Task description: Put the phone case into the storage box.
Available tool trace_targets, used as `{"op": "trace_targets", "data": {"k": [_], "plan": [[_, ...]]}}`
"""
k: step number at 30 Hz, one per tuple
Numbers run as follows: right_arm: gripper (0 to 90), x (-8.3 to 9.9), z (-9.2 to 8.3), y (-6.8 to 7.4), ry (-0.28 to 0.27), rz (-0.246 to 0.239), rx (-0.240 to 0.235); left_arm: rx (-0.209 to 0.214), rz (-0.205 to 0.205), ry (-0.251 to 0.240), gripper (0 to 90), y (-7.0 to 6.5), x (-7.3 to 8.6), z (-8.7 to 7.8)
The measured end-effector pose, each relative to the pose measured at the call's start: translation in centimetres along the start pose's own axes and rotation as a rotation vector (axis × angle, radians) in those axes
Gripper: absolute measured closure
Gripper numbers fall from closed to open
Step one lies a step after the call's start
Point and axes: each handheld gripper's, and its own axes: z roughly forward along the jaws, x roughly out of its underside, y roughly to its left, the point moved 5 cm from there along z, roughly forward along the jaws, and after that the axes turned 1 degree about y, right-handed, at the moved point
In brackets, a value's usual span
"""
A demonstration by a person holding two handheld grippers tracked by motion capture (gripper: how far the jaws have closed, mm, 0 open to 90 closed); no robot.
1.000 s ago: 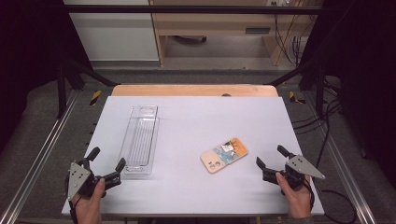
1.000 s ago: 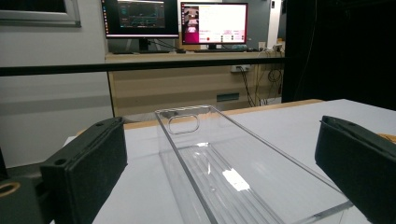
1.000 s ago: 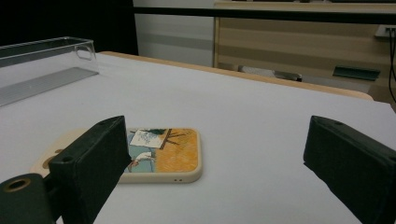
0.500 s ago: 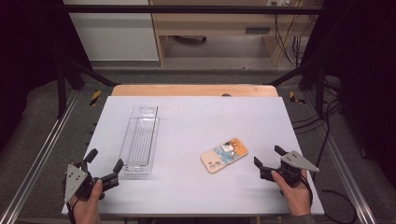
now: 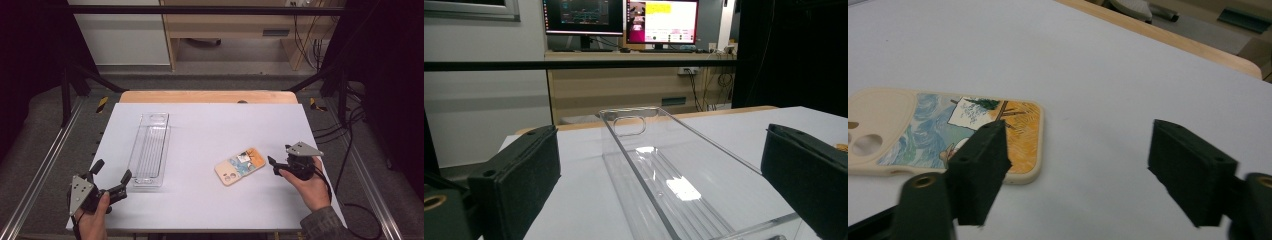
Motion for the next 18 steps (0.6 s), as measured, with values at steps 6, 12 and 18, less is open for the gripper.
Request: {"op": "trace_targets", "data": {"k": [6, 12, 18], "plan": [[46.7, -0.6, 1.4, -1.2, 0.022, 0.053, 0.01, -0.004, 0.004, -0.002, 2.3, 0.0, 0.0, 0.1], [71.0, -0.5, 2.9, -1.8, 0.055, 0.07, -0.008, -0.01, 0.0, -0.003, 2.4, 0.2, 0.0, 0.0], [85.7, -0.4, 3.4, -1.7, 0.042, 0.091, -0.049, -0.009, -0.001, -0.005, 2.4, 0.1, -0.1, 0.0]]}}
